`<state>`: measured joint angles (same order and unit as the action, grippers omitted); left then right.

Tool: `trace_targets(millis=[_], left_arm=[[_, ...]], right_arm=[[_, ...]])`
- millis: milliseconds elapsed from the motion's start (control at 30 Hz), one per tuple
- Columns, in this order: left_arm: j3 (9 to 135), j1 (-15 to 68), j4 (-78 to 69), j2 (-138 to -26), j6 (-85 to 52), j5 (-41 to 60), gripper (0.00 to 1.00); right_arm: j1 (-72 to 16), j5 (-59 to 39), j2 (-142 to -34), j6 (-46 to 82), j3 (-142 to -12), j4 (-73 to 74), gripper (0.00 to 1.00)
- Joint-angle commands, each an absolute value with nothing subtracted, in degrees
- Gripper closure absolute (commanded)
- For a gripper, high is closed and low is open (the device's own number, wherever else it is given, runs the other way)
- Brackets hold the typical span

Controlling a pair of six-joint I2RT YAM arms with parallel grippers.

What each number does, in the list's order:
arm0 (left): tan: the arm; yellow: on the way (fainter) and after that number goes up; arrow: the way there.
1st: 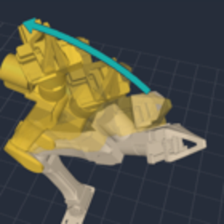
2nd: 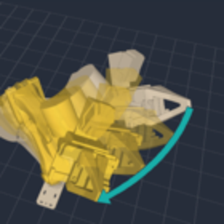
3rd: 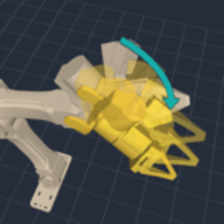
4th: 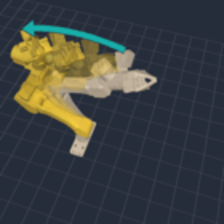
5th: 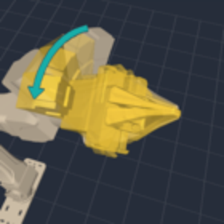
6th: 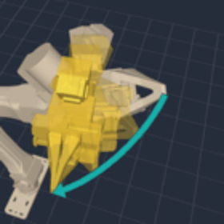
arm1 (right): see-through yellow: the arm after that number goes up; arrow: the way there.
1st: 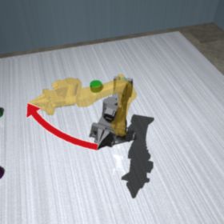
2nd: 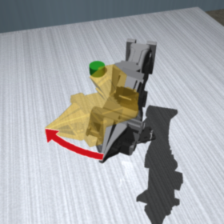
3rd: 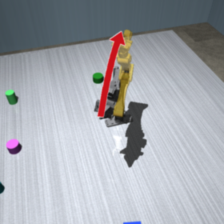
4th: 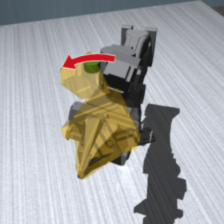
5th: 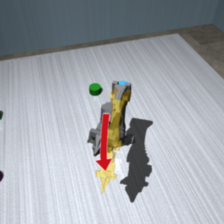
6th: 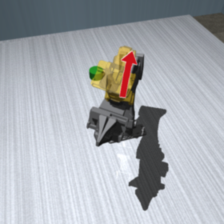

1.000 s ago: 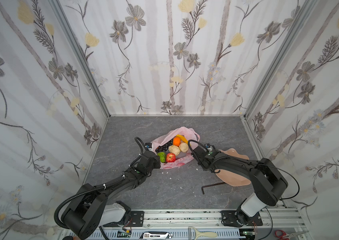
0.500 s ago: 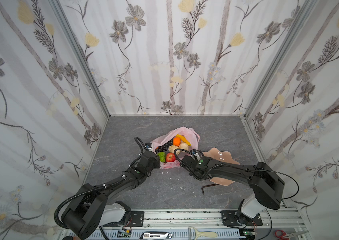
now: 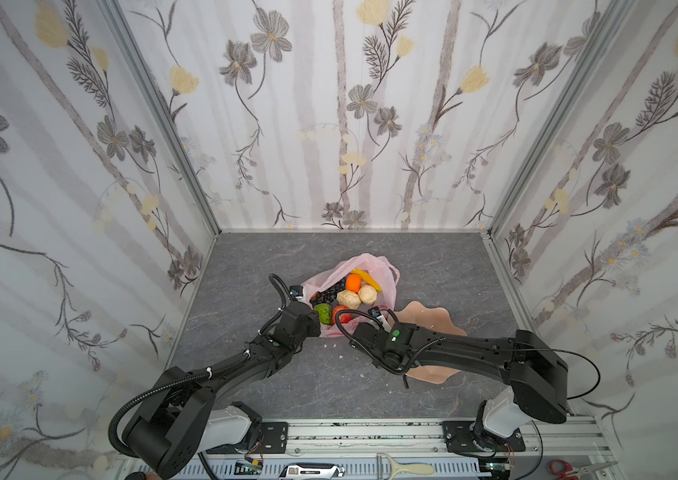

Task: Take the fake fruits out of the plastic bag
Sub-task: 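Drag the peach bowl toward the bag with the right gripper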

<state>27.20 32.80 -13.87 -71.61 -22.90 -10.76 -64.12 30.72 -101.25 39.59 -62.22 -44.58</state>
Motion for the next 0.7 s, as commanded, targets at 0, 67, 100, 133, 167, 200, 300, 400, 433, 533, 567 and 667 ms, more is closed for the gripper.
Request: trace_targets(millis=[0,67,100,133,167,200,300,400,433,533,567,667], left_arm=[[27.03,32.7,-15.38,-71.55,-23.18,-11.59,1.0],[26.94,32.77,-15.0,-71.24,-23.58,-11.51,1.0],[26.77,32.77,-14.86,-70.97,-23.88,-11.56,1.0],[26.57,32.78,-14.85,-70.77,-24.08,-11.6,1.0],[26.43,32.83,-14.85,-70.82,-24.55,-11.57,1.0],[26.44,32.78,-14.7,-71.0,-24.9,-11.22,1.0],[26.28,32.74,-14.68,-71.54,-26.91,-10.27,1.0],[25.7,32.76,-14.22,-71.37,-29.06,-9.42,1.0],[25.6,32.74,-13.87,-71.1,-29.59,-9.24,1.0],[25.19,32.76,-12.16,-70.0,-31.35,-8.24,1.0],[25.01,32.77,-11.76,-69.64,-32.05,-7.77,1.0],[24.26,32.77,-11.1,-68.83,-34.01,-6.43,1.0]], right_arm=[[-64.18,33.3,-100.01,39.63,-64.47,-45.28,0.54],[-64.16,33.79,-98.86,38.81,-66.12,-45.15,0.51],[-63.9,34.08,-98.19,38.04,-67.09,-44.61,0.5],[-63.56,34.1,-97.63,37.17,-67.88,-43.64,0.49],[-62.62,33.54,-97.08,35.78,-68.7,-41.78,0.48],[-61.35,32.56,-96.73,34.49,-69.26,-39.84,0.48],[-55.59,24.72,-96.99,30.85,-70.97,-32.23,0.47],[-50.82,18.53,-99.68,29.46,-73.09,-26.19,0.45],[-49.36,16.87,-101.36,29.09,-74.36,-25.1,0.45],[-45.41,13.22,-106.83,28.68,-77.92,-23.88,0.45],[-44.39,11.91,-108.64,28.58,-78.76,-23.52,0.45],[-42.62,9.02,-112.98,27.98,-79.73,-22.15,0.46]])
